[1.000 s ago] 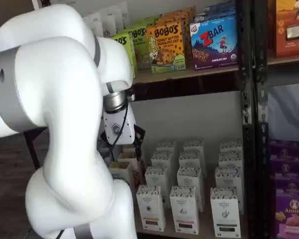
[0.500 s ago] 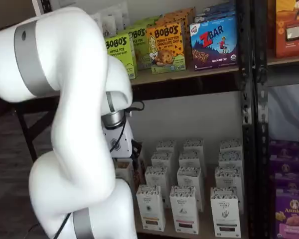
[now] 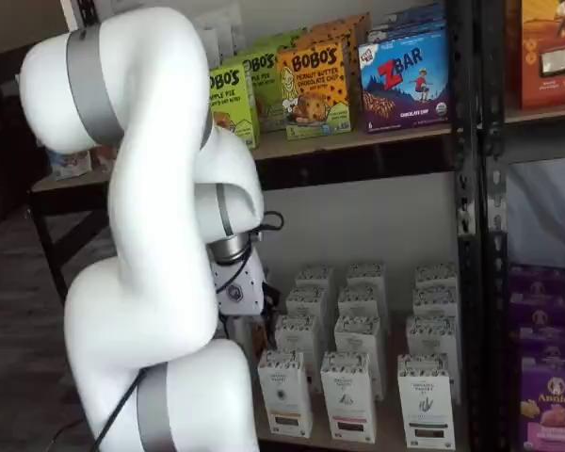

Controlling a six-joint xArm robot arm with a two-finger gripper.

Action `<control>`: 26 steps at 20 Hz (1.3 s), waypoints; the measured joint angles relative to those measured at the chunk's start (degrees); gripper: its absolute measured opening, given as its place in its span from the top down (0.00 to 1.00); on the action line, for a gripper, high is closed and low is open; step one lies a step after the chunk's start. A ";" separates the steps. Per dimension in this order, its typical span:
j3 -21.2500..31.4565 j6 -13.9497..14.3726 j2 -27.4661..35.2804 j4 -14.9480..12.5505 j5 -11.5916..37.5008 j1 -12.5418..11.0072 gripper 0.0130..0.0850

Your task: Pick up the white box with a yellow strip in the middle, on the bottom shelf, the fourth box from the left

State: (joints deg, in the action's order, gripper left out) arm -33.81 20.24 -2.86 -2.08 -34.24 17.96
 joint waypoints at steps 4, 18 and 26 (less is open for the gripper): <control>-2.40 -0.85 5.51 -0.30 2.38 -1.11 0.00; -12.03 -2.65 22.79 -1.27 9.22 -3.79 0.00; -17.26 -4.74 29.51 -0.77 10.06 -5.42 0.00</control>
State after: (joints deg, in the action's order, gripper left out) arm -51.08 15.50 26.65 -2.85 -24.18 12.54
